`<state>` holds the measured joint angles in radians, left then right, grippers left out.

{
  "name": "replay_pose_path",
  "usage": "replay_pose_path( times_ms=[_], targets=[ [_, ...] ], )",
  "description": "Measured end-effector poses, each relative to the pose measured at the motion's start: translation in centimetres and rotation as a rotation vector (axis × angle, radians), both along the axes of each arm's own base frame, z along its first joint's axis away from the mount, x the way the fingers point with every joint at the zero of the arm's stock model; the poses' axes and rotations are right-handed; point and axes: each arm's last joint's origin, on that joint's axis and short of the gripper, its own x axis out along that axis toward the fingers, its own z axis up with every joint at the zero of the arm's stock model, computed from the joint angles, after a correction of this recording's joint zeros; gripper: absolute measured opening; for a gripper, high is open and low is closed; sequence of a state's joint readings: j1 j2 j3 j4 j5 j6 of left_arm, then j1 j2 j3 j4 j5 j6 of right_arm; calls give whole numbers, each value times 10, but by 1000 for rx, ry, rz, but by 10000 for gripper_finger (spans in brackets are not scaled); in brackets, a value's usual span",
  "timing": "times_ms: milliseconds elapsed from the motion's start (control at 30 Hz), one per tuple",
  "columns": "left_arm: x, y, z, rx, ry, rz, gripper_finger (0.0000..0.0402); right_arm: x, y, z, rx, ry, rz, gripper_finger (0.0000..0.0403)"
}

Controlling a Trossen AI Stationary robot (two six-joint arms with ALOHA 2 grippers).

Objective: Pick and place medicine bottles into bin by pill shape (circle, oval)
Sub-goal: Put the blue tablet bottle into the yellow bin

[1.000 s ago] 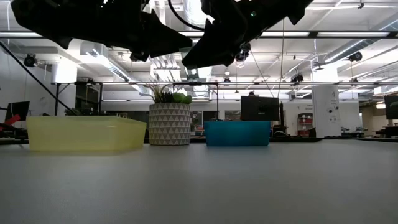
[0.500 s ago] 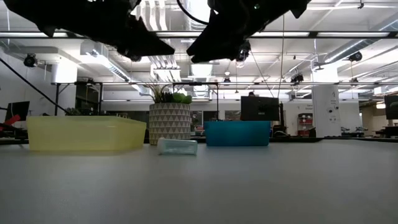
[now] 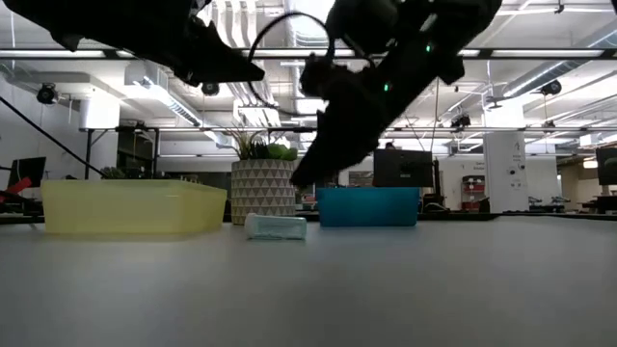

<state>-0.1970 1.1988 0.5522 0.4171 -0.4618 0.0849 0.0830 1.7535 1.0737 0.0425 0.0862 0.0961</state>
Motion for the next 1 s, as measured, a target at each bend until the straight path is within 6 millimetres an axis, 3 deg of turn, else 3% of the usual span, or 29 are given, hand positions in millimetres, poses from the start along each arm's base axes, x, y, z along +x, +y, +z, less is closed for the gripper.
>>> replay_pose_path(
  times_ms=[200, 500, 833, 1000],
  targets=[
    [-7, 1, 9, 20, -21, -5, 10, 9, 3, -33, 28, 31, 9, 219],
    [-13, 3, 19, 44, -58, -11, 10, 14, 4, -50, 46, 29, 15, 212],
    [-14, 3, 20, 44, -62, -10, 10, 16, 4, -56, 49, 25, -3, 96],
    [-19, 4, 23, 42, -58, -10, 10, 14, 4, -48, 31, 25, 29, 83]
  ],
)
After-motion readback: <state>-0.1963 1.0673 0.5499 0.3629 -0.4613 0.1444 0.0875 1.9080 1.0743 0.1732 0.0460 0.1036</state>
